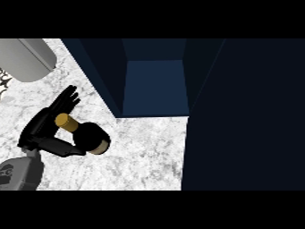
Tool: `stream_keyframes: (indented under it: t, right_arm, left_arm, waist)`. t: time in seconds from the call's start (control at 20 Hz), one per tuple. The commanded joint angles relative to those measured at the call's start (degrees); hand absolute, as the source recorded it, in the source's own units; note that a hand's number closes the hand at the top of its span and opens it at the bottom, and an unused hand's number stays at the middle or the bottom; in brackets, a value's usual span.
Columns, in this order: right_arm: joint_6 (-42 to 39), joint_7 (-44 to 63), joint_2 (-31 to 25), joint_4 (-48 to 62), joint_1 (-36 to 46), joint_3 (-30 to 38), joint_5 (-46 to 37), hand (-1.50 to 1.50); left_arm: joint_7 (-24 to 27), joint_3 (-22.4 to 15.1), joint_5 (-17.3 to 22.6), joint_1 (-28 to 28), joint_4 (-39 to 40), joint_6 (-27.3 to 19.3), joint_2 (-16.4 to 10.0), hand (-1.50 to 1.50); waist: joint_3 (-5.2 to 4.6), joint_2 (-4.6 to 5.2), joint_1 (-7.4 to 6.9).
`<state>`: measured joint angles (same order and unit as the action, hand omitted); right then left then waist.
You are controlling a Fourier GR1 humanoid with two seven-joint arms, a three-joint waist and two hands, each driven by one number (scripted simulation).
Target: Pick up the wine, place it into the cabinet and close the cabinet
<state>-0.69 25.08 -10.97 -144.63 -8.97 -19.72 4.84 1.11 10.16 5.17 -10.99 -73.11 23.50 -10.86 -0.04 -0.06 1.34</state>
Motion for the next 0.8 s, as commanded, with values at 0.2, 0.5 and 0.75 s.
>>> stream_keyframes:
  t: [0.2, 0.5, 0.75]
  right_arm:
    - [0.8, 6.6, -1.3, -13.7, -1.4, 2.4, 5.4, -1.50]
    - [0.5, 7.1, -2.1, -15.7, -3.2, 2.6, 6.5, -1.50]
    - [1.1, 7.7, -1.1, -13.0, 1.0, 4.0, 6.8, -1.50]
  left_arm:
    - [9.2, -0.4, -1.8, -0.3, 10.6, 4.9, -1.9, -1.50]
    - [13.2, -1.8, -4.8, -1.7, 15.3, 3.1, -0.4, -1.50]
    - [17.4, -2.3, -6.4, -3.0, 22.4, 2.7, 0.9, -1.50]
  waist:
    - [-0.03, 0.05, -0.35]
    - [0.01, -0.04, -0.11]
    - [-0.02, 0.12, -0.35]
